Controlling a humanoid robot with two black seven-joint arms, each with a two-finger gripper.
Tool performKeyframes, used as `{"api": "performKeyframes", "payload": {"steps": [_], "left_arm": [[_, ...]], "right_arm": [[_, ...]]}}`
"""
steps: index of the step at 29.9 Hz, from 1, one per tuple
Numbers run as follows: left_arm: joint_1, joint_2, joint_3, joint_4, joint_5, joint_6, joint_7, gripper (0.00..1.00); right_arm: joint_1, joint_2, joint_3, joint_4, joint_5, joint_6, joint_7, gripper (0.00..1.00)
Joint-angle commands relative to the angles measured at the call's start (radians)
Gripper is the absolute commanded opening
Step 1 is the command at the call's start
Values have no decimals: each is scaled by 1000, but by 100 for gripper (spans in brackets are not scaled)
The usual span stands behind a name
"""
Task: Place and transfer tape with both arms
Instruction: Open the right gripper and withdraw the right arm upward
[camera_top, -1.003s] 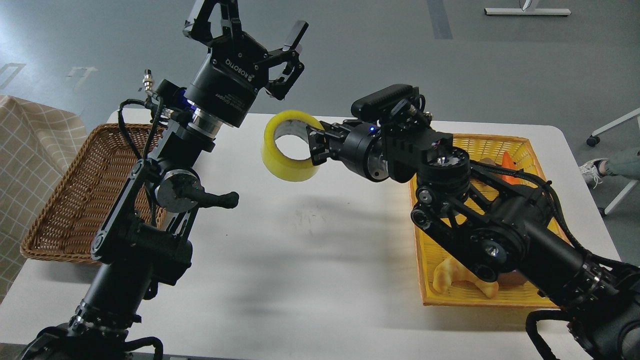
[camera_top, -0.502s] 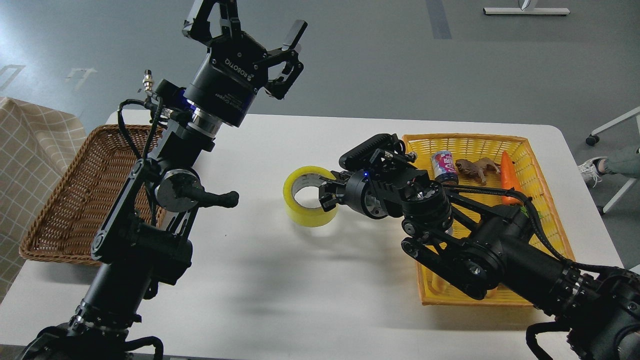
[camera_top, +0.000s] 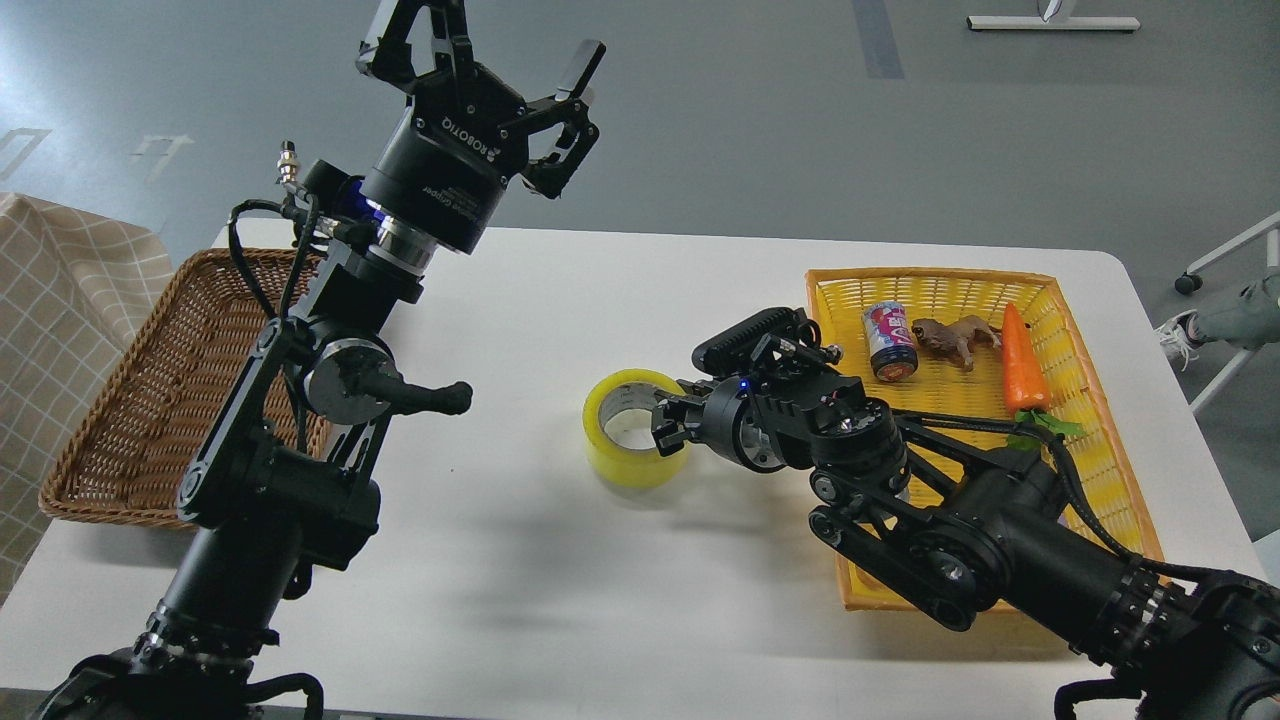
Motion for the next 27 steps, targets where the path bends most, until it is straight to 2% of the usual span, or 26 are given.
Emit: {"api": "performKeyframes", "payload": {"steps": [1,2,3,4,9,16,23,27], "left_arm": [[0,2,-7,0,-2,0,0,98],[0,3,-8,0,-2,0,0,98],[2,3,-8,0,-2,0,0,98],[2,3,-8,0,-2,0,0,98],[2,6,-8,1,-3,-2,0,98],[3,3,-7,1,-3,0,0,98],[-9,31,-8,1,-12,64,11,98],[-9,55,-6,3,-12,64,15,98]], "right_arm": [[-9,0,2,1,5,0,-1,47],[-10,0,2,1,7,0,1,55],[-15,0,3,2,7,0,1,70],[-18,0,3,2,7,0,1,76],[-44,0,12,1,7,0,1,93],[-18,0,129,24,8,0,-1,99],[-20,0,394,93,10,-148,-1,100],[-23,0,500,151,12,-159,1,100]]}}
